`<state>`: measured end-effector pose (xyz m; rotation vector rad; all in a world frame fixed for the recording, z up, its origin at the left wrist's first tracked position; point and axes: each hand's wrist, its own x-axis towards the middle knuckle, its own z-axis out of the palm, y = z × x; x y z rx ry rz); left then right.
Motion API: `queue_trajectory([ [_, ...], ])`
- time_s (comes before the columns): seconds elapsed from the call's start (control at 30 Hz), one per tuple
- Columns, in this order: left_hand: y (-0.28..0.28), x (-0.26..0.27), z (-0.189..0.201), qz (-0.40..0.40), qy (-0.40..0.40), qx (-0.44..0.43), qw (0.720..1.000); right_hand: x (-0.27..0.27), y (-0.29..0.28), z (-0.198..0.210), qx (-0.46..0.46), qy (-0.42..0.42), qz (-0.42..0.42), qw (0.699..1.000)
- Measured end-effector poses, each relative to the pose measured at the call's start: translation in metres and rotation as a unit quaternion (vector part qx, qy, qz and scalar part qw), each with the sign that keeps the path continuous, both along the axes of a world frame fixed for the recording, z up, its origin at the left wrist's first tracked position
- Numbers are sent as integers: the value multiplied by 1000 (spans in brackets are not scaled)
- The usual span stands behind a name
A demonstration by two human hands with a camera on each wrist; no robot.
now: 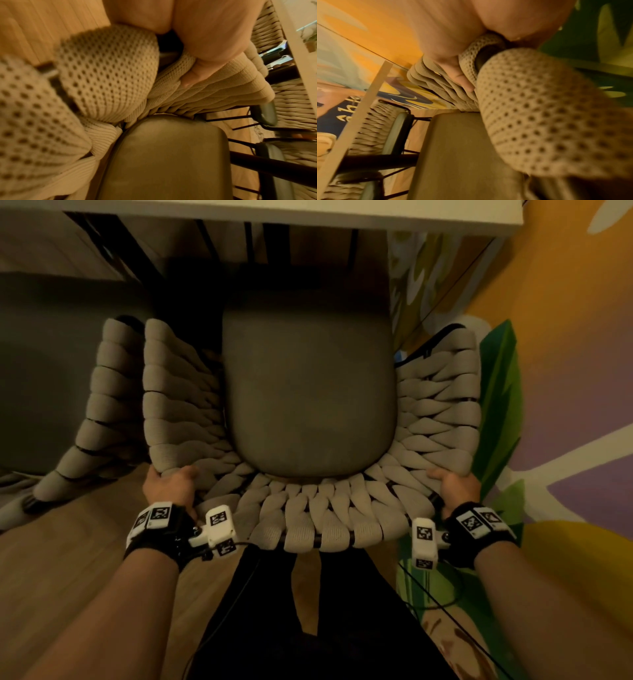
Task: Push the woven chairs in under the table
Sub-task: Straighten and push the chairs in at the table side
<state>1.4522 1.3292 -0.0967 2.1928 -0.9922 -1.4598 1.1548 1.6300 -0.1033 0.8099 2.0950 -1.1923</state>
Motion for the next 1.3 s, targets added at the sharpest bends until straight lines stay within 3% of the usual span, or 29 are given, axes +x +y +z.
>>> queue_trajectory([
  [0.27, -12, -48, 18, -5, 21, -49, 999, -50, -11, 29, -52, 48, 13, 997],
  [0.8, -93, -189, -6, -46, 18, -76, 996, -186, -88, -6, 4, 30, 47, 998],
  [0.93, -94, -197, -13, -55, 9, -84, 995, -205, -95, -5, 29, 18, 58, 998],
  [1.3, -104, -188, -20, -66, -24, -69, 995, -189, -99, -8, 37, 14, 42, 998],
])
